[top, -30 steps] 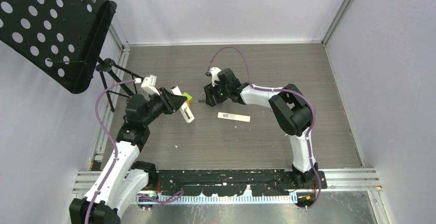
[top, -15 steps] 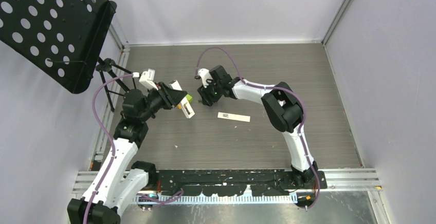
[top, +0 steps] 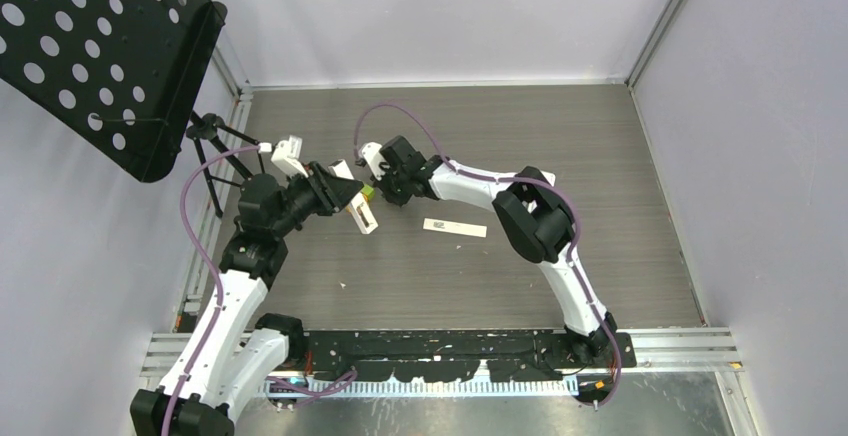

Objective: Load the batteries into the remote control
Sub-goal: Pick up the battery from the center of the board, then load the battery into the remote control.

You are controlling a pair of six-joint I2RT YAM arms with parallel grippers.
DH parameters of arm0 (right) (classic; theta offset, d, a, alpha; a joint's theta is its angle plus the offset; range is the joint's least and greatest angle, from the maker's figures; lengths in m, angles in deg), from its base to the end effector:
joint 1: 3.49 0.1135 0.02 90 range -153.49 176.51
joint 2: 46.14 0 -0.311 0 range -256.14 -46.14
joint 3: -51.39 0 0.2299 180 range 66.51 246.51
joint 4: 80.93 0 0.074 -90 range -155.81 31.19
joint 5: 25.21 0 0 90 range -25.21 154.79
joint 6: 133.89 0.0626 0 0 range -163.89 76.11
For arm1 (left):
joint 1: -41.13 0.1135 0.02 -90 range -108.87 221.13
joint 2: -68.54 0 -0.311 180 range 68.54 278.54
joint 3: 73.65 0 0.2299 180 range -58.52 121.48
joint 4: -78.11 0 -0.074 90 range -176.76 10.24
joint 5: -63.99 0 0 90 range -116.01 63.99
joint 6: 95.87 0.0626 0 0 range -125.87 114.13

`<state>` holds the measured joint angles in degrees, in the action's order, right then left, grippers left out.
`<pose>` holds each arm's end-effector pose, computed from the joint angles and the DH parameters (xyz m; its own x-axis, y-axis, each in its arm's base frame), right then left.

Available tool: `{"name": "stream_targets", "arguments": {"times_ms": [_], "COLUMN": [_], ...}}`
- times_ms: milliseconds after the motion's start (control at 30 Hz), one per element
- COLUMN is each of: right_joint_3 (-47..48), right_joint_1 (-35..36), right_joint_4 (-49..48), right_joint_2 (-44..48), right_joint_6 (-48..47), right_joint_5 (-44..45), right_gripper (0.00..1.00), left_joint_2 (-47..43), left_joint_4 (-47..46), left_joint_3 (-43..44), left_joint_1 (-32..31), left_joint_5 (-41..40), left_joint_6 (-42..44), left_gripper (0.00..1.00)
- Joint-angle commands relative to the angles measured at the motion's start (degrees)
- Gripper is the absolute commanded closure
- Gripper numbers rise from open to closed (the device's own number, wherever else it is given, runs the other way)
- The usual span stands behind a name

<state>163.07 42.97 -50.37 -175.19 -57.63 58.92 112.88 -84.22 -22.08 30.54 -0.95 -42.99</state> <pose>0.3581 0.3862 0.1852 -0.3142 -0.6737 -0.6689 -0.8678 0.4896 -0.0854 0.1467 -0.0544 0.3361 -0.4896 -0.4646 -0.7379 0.3517 0.6691 -0.6547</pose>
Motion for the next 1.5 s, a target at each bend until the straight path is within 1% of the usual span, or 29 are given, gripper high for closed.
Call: {"name": "stream_targets", "arguments": {"times_ms": [0, 67, 133, 233, 400, 467, 600, 700, 767, 833, 933, 1033, 1133, 1267, 1367, 1467], "right_joint_3": [-0.5, -1.8, -4.2, -7.6, -15.8, -19.6, -28.2, -32.9, -35.9, -39.0, -40.1, -39.8, -39.6, -38.6, -37.5, -36.7], "right_joint_1": [0.1, -0.1, -0.5, -1.4, -2.4, -2.9, -3.3, -3.7, -3.9, -4.1, -4.1, -4.1, -4.1, -3.9, -3.5, -2.6], "right_joint_4": [5.3, 5.1, 4.0, 2.1, -1.1, -2.4, -7.5, -9.5, -11.3, -13.8, -13.9, -13.2, -13.8, -13.0, -12.0, -12.3], "right_joint_2": [-0.6, 1.5, 4.2, 9.0, 20.0, 26.3, 37.2, 44.0, 48.5, 52.9, 57.3, 58.7, 58.7, 56.8, 55.3, 54.0], "right_joint_6": [1.2, 3.0, 5.7, 11.0, 20.6, 23.4, 27.2, 29.8, 31.3, 32.4, 34.1, 37.4, 40.9, 42.6, 42.7, 42.7], "right_joint_5": [5.3, 5.6, 8.2, 9.2, 11.2, 11.2, 8.1, 8.3, 6.8, 1.3, -5.0, -8.4, -10.7, -11.4, -11.7, -12.1], "right_gripper": [0.99, 0.99, 0.99, 0.99, 0.99, 0.99, 0.99, 0.99, 0.99, 0.99, 0.99, 0.99, 0.99, 0.99, 0.99, 0.99], "left_joint_2": [-1.1, -0.9, -0.6, 0.3, 2.6, 4.1, 8.6, 11.9, 14.1, 16.2, 19.7, 23.4, 25.8, 27.7, 27.9, 27.5], "left_joint_4": [-1.0, -1.9, -3.4, -8.5, -18.1, -21.2, -26.9, -30.5, -32.0, -33.5, -36.5, -38.8, -43.0, -45.8, -46.2, -44.5], "left_joint_3": [2.5, 1.9, 1.0, -0.5, -2.9, -3.6, -4.4, -4.8, -4.8, -4.9, -5.2, -5.3, -6.1, -6.9, -7.3, -7.4], "left_joint_1": [0.2, 0.2, 0.2, 0.2, 0.1, 0.1, -0.5, -2.1, -3.1, -4.1, -5.4, -6.0, -6.2, -6.3, -6.3, -6.3], "left_joint_5": [0.0, 0.3, 1.0, 4.9, 10.8, 12.2, 13.2, 12.7, 11.8, 10.6, 9.4, 8.8, 8.6, 8.6, 8.3, 7.7], "left_joint_6": [0.4, -0.1, -1.2, -3.5, -7.3, -9.3, -13.2, -15.7, -17.3, -19.2, -22.5, -25.9, -28.8, -31.3, -31.8, -31.5], "left_gripper": [1.0, 1.0, 1.0, 1.0, 1.0, 1.0, 1.0, 1.0, 1.0, 1.0, 1.0, 1.0, 1.0, 1.0, 1.0, 1.0]}}
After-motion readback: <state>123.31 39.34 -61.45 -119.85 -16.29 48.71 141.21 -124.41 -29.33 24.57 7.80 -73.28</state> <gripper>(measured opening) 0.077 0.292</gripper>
